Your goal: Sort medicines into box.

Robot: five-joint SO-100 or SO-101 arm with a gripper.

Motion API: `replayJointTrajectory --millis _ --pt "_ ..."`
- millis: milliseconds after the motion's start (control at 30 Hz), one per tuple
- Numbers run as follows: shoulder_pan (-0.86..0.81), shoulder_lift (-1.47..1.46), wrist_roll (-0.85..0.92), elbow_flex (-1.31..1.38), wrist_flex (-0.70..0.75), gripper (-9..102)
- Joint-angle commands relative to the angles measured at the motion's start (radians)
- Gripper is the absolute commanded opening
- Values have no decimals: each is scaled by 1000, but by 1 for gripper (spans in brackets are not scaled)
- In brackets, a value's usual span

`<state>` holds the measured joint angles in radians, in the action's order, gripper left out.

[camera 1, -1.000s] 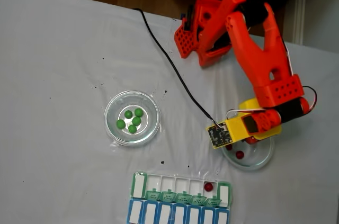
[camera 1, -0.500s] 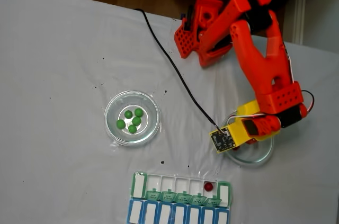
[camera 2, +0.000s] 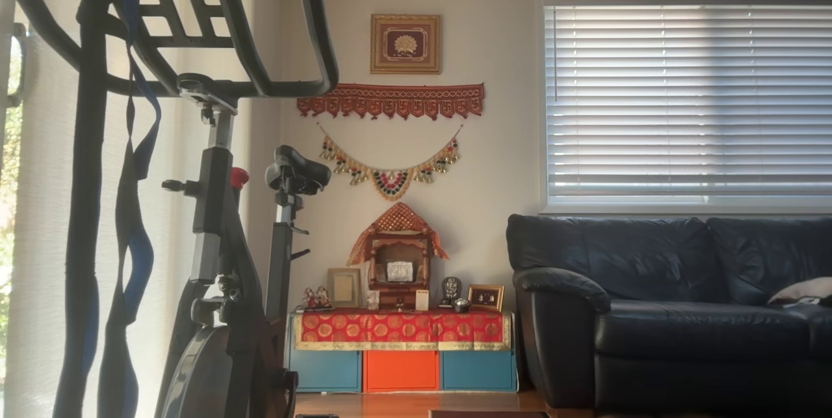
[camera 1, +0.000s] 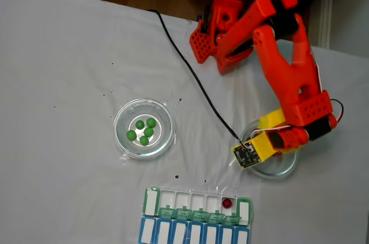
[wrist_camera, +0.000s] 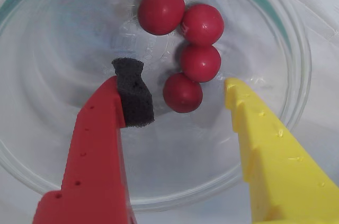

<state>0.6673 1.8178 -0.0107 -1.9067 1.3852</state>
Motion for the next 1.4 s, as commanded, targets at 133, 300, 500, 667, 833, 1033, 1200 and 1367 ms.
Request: replayJointTrajectory --millis 133,300,500,667,833,1033,1200,1367 --pt "38 -46 -35 91 38 26" --pt "34 -118 -49 169 60 27" --pt "26 -175 -52 233 83 27" --pt "18 -178 -52 238 78 26" --pt "-15 -187 -29 244 77 26" --pt "-34 -173 12 249 97 26" --pt "-46 -141 37 241 112 25" --pt "-48 -126 46 224 115 26"
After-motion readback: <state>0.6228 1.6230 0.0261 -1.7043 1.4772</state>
